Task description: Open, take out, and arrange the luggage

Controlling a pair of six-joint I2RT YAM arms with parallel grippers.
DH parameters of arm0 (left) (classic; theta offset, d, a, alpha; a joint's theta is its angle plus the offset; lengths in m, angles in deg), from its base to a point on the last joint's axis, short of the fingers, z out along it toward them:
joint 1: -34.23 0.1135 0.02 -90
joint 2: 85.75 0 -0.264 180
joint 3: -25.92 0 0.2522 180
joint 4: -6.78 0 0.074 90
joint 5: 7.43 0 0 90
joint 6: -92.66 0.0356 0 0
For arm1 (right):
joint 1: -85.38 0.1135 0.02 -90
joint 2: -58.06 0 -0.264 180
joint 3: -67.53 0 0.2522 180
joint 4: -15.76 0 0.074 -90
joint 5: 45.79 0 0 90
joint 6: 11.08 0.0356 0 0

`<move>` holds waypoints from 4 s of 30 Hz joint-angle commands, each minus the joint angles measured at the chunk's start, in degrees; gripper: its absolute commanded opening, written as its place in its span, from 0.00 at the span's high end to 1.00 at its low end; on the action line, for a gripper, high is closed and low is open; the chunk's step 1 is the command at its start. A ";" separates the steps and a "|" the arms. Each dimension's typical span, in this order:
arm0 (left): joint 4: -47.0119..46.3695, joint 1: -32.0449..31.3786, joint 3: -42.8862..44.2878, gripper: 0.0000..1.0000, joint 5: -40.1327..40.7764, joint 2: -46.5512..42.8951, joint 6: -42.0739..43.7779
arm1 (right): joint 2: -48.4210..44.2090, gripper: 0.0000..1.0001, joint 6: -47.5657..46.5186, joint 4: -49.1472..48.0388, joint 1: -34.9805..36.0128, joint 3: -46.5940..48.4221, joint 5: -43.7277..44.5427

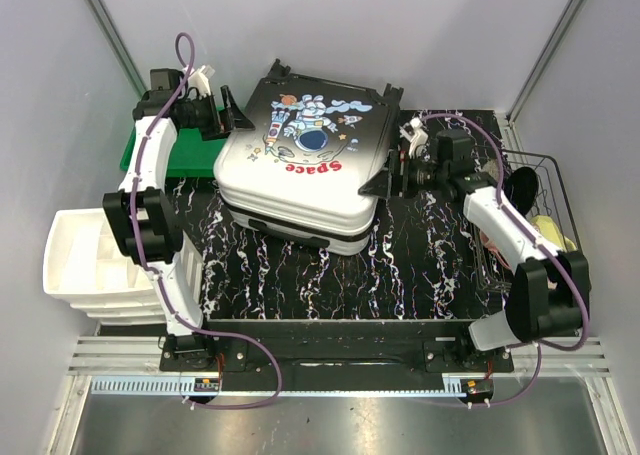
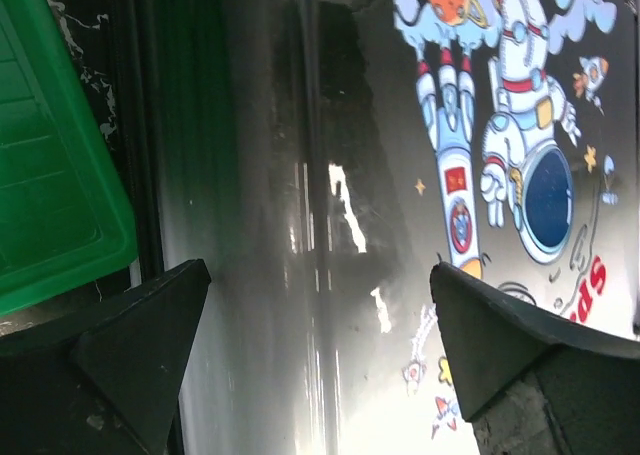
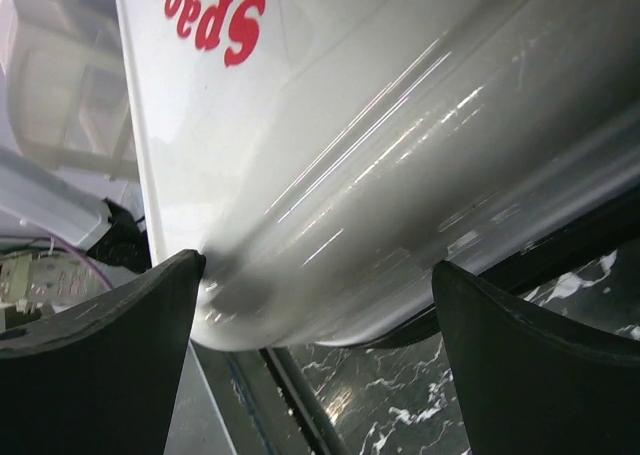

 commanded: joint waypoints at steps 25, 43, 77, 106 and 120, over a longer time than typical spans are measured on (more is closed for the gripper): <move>-1.52 0.09 1.95 0.01 -7.10 -3.69 10.35 | 6.31 0.55 -43.64 -3.97 -17.52 5.31 1.74; -1.43 -0.71 -5.87 0.01 -6.84 -10.46 13.34 | 19.86 0.58 -45.93 -17.53 -15.32 6.72 -5.48; -1.34 -0.79 -13.08 0.01 -0.95 -15.29 12.47 | 27.24 0.24 3.30 -17.44 -18.75 34.22 4.86; -9.86 -0.79 -20.81 0.01 -0.87 -19.69 4.99 | 54.49 0.05 22.79 21.24 -6.71 81.42 27.75; -9.08 -0.71 -24.24 0.01 -2.01 -23.37 5.26 | 55.12 0.87 23.33 18.25 -7.41 79.95 25.99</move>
